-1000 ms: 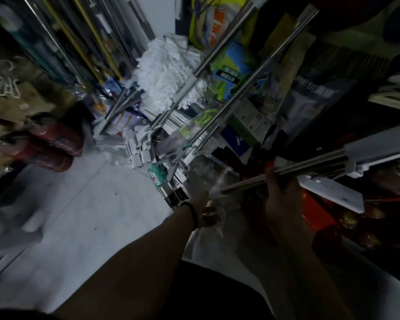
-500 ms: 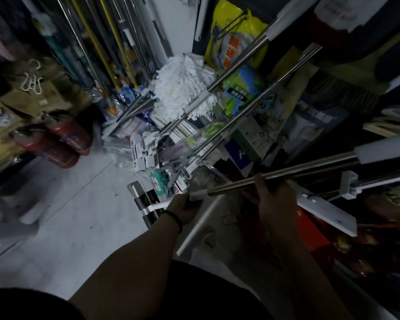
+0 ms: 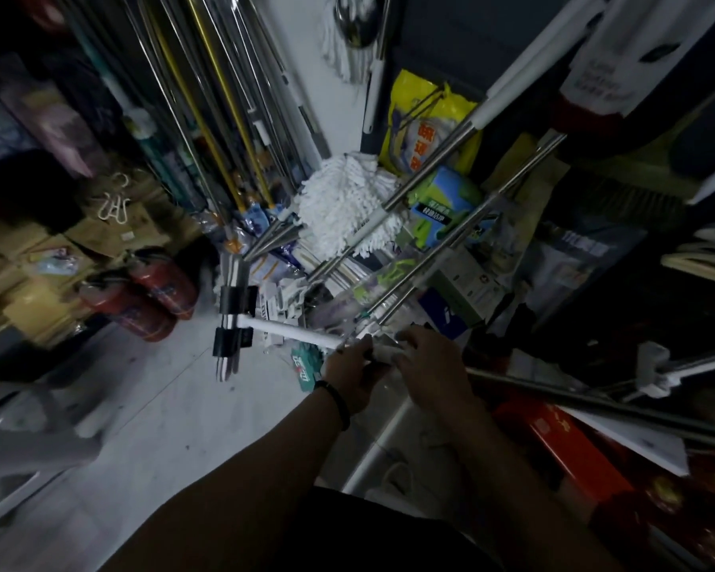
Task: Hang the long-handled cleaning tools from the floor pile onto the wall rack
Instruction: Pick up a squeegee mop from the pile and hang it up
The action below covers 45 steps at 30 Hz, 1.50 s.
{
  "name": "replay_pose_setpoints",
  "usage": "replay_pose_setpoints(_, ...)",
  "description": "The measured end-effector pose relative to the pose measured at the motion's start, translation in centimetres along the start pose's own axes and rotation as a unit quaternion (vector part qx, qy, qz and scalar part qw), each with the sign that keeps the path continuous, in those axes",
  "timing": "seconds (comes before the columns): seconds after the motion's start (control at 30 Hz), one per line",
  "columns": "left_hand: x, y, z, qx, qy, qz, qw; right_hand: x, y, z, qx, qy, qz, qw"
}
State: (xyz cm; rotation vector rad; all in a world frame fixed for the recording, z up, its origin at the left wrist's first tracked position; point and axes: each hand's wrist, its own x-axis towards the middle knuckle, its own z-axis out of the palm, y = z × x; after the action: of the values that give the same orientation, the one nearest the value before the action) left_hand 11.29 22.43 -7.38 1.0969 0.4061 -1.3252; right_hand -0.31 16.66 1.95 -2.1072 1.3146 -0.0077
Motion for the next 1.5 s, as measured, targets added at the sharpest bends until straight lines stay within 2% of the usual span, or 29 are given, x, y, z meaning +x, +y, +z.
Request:
replay_pose_setpoints(0.07,-0.9,0.6,1.2,0.026,-0.028,0.029,0.999,0.9,-0.3,-0.1,-0.089,-0.025,0.003,0.996)
replay_pose_setpoints(0.1,-1.3,0.9,1.9,0.04,-0.042,0.045,0.997,1.3,-0.4,-0.3,-0.095,-0.032,0.013,0.995)
replay_pose_setpoints(0.2,-2.4,2.2,3.5,0.104,-0.081,0.093,0.987,2.1,-0.2,-1.2,-0.001,-0.032,0.016,0.999)
replay_pose_setpoints(0.37,-4.4,6.7,4.8,0.251,-0.128,0.1,0.954,2.1,1.2,-2.2,0.135,0.039,-0.009,0.99)
replay_pose_setpoints(0.57,-5.6,13.4,10.1,0.209,-0.17,0.236,0.934,1.3,1.1,-3.0,0.251,0.135,-0.011,0.959)
replay_pose_setpoints(0.87,-8.3,16.1,18.9,0.278,-0.218,0.32,0.879,0.9,-0.2,-7.3,0.312,0.17,-0.017,0.935)
replay_pose_setpoints(1.0,-10.3,16.2,22.8,0.329,-0.253,0.396,0.819,1.0,-2.5,-14.3,0.275,0.229,-0.069,0.931)
replay_pose_setpoints(1.1,-13.4,16.4,26.3,0.343,-0.3,0.455,0.765,1.4,-4.4,-21.2,0.266,0.29,-0.087,0.915)
replay_pose_setpoints(1.23,-18.2,16.9,31.6,0.342,-0.364,0.456,0.736,0.2,-5.8,-27.4,0.222,0.323,-0.108,0.914)
replay_pose_setpoints(1.4,-23.9,17.0,38.4,0.362,-0.39,0.515,0.672,-3.0,-6.8,-32.1,0.209,0.406,-0.119,0.882)
replay_pose_setpoints(1.5,-27.1,16.6,42.1,0.363,-0.434,0.525,0.636,-4.6,-6.7,-35.6,0.213,0.466,-0.126,0.85)
